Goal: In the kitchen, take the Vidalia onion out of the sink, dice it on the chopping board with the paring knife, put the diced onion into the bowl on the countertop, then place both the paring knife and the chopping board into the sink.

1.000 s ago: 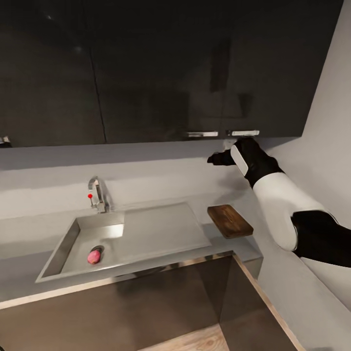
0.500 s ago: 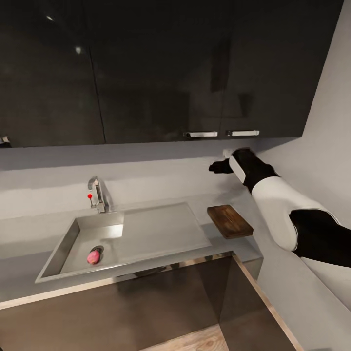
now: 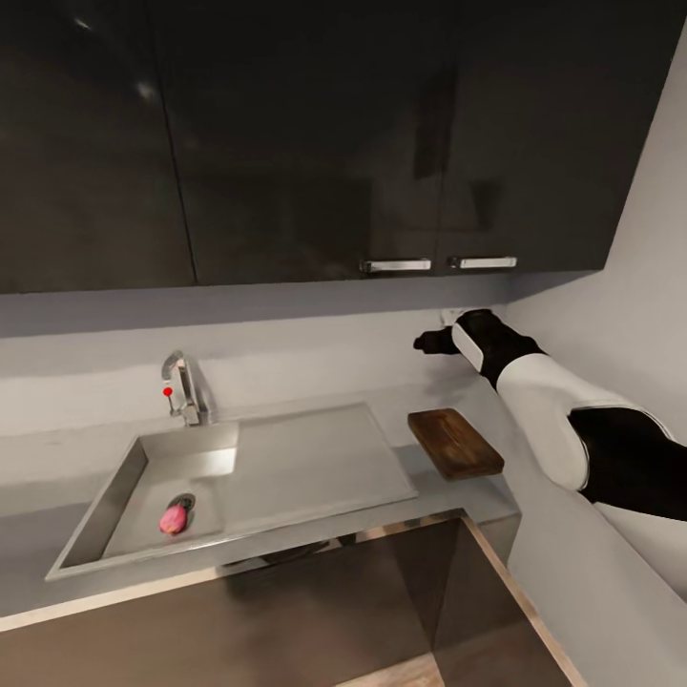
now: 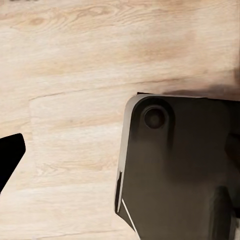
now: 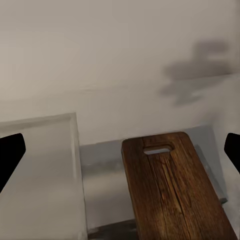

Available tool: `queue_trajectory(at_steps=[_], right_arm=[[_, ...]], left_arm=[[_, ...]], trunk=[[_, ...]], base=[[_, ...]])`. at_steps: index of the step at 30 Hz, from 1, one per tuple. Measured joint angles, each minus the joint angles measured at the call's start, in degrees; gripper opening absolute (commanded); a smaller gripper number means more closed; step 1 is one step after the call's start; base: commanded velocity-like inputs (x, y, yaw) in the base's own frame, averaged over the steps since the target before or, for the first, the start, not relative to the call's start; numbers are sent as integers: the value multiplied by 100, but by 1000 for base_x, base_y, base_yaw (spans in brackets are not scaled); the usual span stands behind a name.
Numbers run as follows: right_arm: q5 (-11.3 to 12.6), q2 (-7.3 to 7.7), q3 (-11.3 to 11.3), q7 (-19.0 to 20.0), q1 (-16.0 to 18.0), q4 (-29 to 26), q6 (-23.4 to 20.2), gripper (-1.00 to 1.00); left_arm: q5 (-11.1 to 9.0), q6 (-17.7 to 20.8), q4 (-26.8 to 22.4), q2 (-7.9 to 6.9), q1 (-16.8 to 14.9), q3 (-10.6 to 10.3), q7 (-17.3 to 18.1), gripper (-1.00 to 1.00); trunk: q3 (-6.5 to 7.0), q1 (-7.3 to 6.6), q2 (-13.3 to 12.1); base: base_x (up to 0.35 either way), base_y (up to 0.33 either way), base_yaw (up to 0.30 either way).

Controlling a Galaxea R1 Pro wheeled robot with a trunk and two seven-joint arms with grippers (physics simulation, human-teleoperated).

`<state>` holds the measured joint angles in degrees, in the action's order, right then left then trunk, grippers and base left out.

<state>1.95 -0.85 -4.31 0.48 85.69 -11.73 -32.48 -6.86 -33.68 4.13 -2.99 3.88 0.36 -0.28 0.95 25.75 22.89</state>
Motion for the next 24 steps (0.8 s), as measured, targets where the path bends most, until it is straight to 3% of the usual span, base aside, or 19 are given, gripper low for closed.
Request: queue_trajectory(at_steps=[16, 24], right_arm=[[-2, 12, 0, 4, 0, 82, 13, 100], [-3, 12, 0, 0, 0, 187, 38, 100]], left_arm=[[0, 0, 0, 0, 0, 0, -5, 100], [0, 0, 0, 0, 0, 0, -4, 100]], trunk=[[-5, 1, 0], [-6, -1, 1]], base=[[22, 0, 0], [136, 0, 0]])
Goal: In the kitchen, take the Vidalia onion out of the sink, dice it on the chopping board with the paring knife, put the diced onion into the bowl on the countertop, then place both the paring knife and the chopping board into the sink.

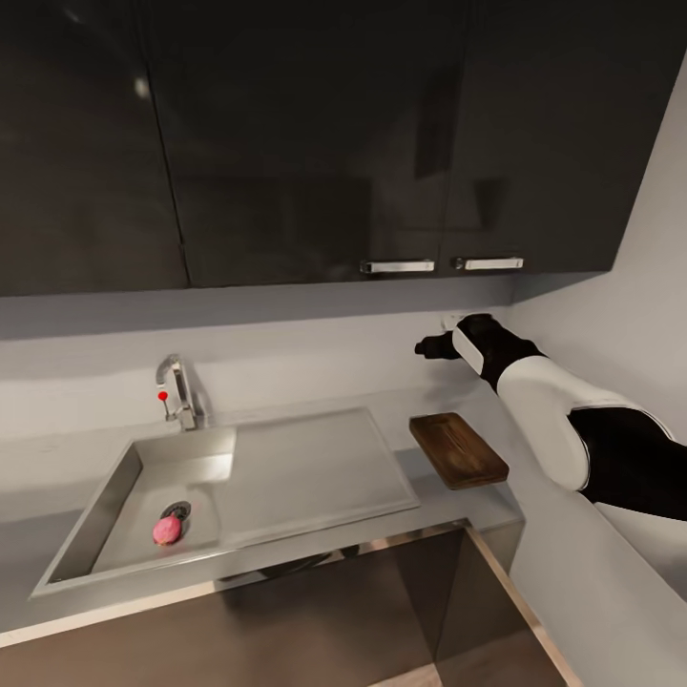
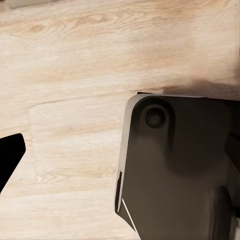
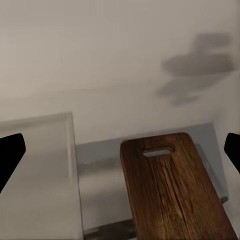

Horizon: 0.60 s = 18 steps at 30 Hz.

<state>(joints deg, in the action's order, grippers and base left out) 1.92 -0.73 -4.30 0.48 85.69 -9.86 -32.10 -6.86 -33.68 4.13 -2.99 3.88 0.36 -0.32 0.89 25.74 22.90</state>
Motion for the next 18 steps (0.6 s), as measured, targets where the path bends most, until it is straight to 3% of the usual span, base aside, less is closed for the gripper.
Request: queue_trajectory(at_steps=[12, 18], right_arm=[[0, 0, 0, 0, -1, 94, 177, 100], [0, 3, 0, 0, -1, 98, 181, 100]], left_arm=[[0, 0, 0, 0, 0, 0, -1, 100], [4, 23, 13, 47, 0, -9, 1, 100]], trunk=[[0, 0, 0], [0, 1, -1]], base=[[244, 0, 0], [109, 0, 0]])
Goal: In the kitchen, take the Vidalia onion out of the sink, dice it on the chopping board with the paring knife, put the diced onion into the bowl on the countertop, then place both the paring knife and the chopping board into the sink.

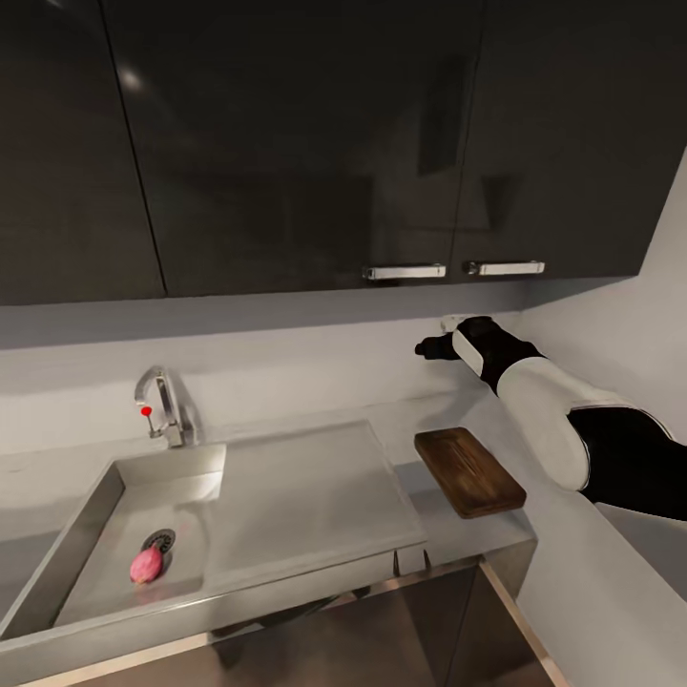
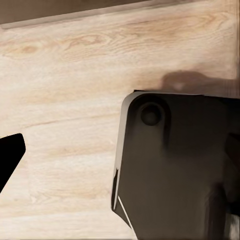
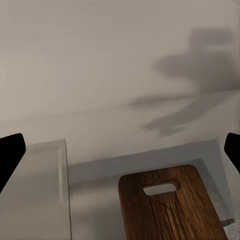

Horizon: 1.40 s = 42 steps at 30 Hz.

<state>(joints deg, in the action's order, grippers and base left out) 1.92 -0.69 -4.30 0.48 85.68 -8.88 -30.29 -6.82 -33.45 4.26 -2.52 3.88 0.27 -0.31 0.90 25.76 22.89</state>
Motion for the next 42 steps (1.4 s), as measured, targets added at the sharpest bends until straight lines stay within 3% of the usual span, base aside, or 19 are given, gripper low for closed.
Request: queue_trajectory(at_steps=[3, 12, 26, 29, 33, 36, 42], right_arm=[[0, 0, 0, 0, 1, 0, 0, 100], [0, 8, 0, -2, 2, 0, 1, 100], [-3, 229, -1, -52, 2, 2, -11, 100], [-2, 246, -1, -55, 3, 2, -15, 100], [-2, 252, 3, -62, 3, 2, -39, 100], [-4, 297, 4, -63, 2, 27, -51, 100], [-3, 392, 6, -63, 2, 224, -37, 100]], left_arm=[[0, 116, 5, 49, 5, 1, 10, 100], [2, 1095, 11, 199, 9, 20, 7, 100], [2, 1512, 16, 290, 18, 33, 14, 100], [3, 1817, 14, 286, 18, 33, 7, 100], [-205, 2472, 11, 267, 19, 39, 33, 100], [-339, 2570, 10, 266, 19, 40, 48, 100], [-387, 2609, 10, 267, 21, 37, 54, 100]], trunk=[[0, 0, 0], [0, 1, 0], [0, 0, 0], [0, 0, 0], [0, -1, 1], [0, -2, 1], [0, -2, 1]], base=[[21, 0, 0], [4, 0, 0], [29, 0, 0], [16, 0, 0], [138, 0, 0], [277, -17, 0], [299, -70, 0]])
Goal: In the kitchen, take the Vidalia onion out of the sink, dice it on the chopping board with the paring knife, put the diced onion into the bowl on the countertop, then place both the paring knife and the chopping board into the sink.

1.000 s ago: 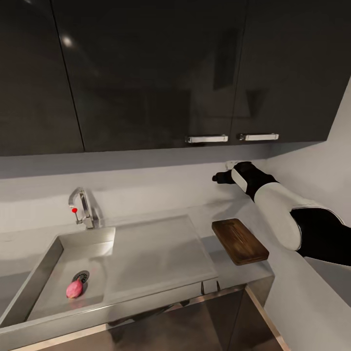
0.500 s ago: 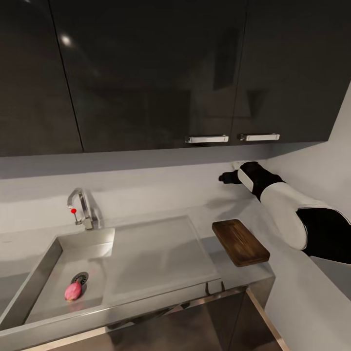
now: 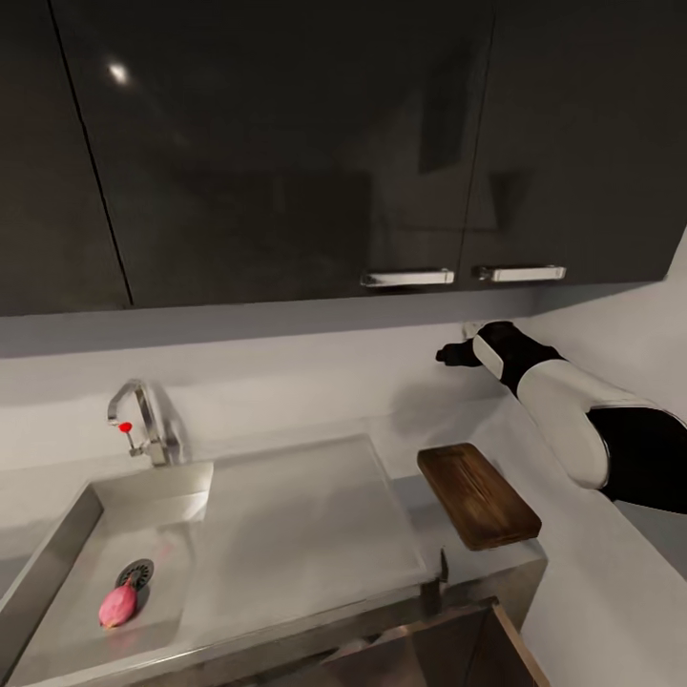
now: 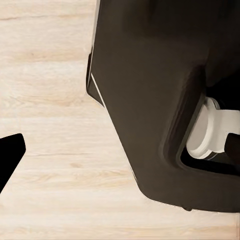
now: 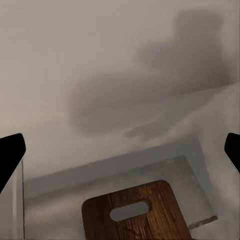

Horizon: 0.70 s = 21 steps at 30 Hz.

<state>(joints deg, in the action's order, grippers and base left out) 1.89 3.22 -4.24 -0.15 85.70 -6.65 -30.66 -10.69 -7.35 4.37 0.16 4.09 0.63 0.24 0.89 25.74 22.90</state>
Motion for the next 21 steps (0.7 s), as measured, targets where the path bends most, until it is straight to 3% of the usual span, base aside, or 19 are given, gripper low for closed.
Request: queue_trajectory(at_steps=[21], right_arm=[[1, 36, -7, -1, 0, 91, -7, 100]], left_arm=[[-15, -7, 0, -7, 2, 3, -2, 100]], trunk=[[0, 1, 0]], base=[[67, -7, 0]])
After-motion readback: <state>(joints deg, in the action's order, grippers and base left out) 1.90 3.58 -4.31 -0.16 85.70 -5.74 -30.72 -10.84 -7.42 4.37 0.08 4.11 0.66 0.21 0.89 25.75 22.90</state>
